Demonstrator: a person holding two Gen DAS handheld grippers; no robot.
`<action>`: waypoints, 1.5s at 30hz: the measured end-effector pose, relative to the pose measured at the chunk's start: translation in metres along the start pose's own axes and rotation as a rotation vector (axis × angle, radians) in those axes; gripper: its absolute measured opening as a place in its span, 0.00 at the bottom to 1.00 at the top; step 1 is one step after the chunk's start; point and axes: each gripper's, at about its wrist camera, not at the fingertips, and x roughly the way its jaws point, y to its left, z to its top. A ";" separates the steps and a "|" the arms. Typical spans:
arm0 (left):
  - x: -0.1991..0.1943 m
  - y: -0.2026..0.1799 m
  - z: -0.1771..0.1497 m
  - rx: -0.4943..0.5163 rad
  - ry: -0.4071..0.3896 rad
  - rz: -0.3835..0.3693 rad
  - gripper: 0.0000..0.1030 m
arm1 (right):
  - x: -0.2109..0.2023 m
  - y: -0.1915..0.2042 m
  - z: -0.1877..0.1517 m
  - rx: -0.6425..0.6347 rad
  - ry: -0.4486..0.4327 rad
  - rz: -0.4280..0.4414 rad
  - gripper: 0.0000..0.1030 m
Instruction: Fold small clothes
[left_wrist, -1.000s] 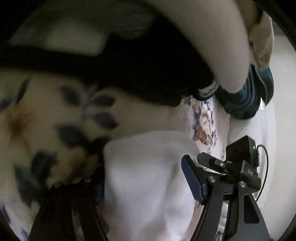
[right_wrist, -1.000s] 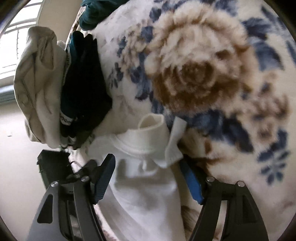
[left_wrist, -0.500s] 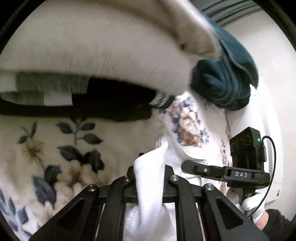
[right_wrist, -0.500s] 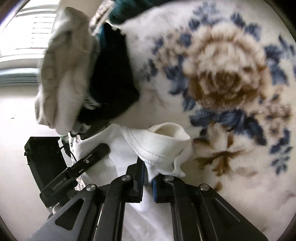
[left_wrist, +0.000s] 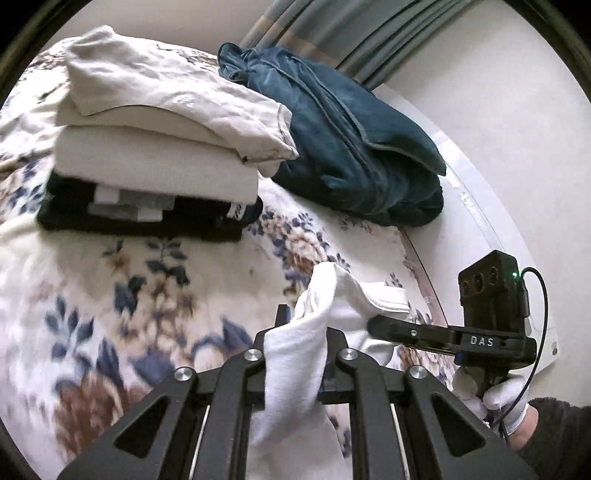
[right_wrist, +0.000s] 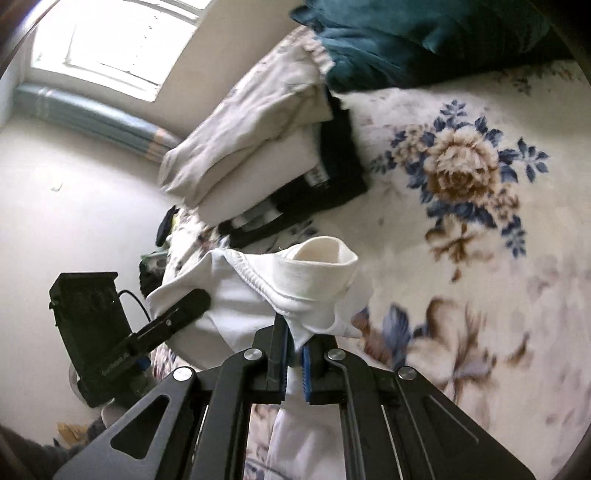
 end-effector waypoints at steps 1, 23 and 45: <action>-0.008 -0.003 -0.012 -0.006 -0.006 -0.007 0.08 | -0.006 0.000 -0.012 -0.006 0.002 0.005 0.06; -0.089 0.030 -0.224 -0.320 0.239 0.072 0.50 | -0.042 -0.063 -0.216 0.090 0.308 -0.070 0.47; 0.062 0.067 -0.094 -0.343 0.267 0.031 0.06 | 0.017 -0.096 -0.101 0.396 0.064 -0.044 0.07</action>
